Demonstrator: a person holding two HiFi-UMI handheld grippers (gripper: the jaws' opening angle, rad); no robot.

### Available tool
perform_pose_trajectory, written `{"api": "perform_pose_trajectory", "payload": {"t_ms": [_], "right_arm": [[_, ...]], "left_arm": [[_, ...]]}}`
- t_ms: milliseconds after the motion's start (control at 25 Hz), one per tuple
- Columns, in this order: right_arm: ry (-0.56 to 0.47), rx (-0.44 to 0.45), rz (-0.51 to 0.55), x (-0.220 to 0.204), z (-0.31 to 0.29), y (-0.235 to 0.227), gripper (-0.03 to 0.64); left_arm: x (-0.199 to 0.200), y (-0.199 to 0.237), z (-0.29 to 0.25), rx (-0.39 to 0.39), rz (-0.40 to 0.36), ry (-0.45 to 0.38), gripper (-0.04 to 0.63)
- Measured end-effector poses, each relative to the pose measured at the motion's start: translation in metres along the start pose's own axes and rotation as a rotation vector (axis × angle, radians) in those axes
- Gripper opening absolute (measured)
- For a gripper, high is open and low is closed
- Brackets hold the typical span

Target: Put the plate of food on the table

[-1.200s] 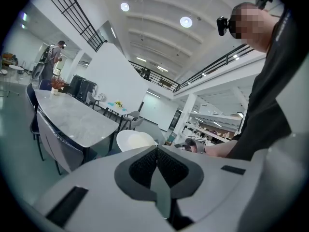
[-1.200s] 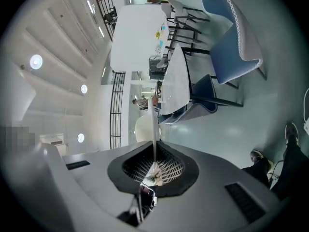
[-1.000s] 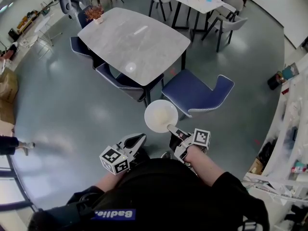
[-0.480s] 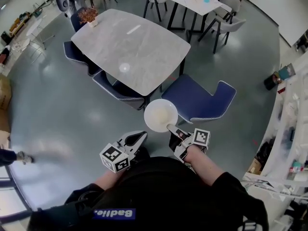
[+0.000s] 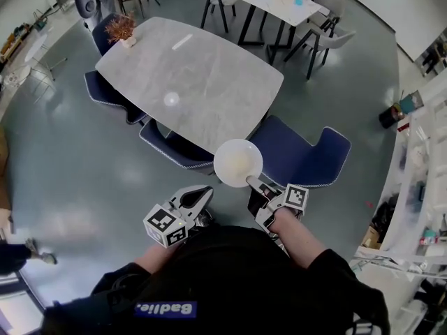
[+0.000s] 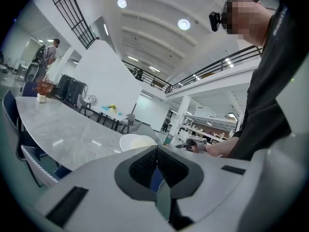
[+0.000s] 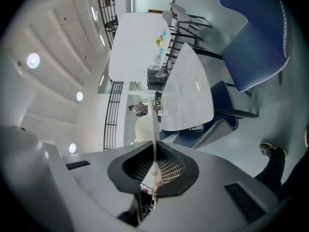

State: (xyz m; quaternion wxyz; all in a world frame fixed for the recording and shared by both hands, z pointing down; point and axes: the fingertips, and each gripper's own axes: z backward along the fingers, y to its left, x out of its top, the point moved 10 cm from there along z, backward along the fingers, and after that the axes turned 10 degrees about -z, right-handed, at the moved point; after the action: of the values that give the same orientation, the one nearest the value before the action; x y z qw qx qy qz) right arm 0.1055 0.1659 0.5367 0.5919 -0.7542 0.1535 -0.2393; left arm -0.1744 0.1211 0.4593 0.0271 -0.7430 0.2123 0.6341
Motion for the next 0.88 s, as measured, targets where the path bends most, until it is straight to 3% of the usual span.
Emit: {"api": "perform_pose_trajectory", "payload": {"t_ms": [440,880], "right_arm": [[-0.051,-0.002,0.012,0.013,-0.05,0.011,0.02],[0.008,-0.013,0.009,0.075,-0.093,0.02,0.02]], "left_arm": [[0.002,0.053,-0.002,-0.039,0.003,0.004,0.008],[0.03,0.092,-0.04,0.036,-0.016,0.008,0.008]]}}
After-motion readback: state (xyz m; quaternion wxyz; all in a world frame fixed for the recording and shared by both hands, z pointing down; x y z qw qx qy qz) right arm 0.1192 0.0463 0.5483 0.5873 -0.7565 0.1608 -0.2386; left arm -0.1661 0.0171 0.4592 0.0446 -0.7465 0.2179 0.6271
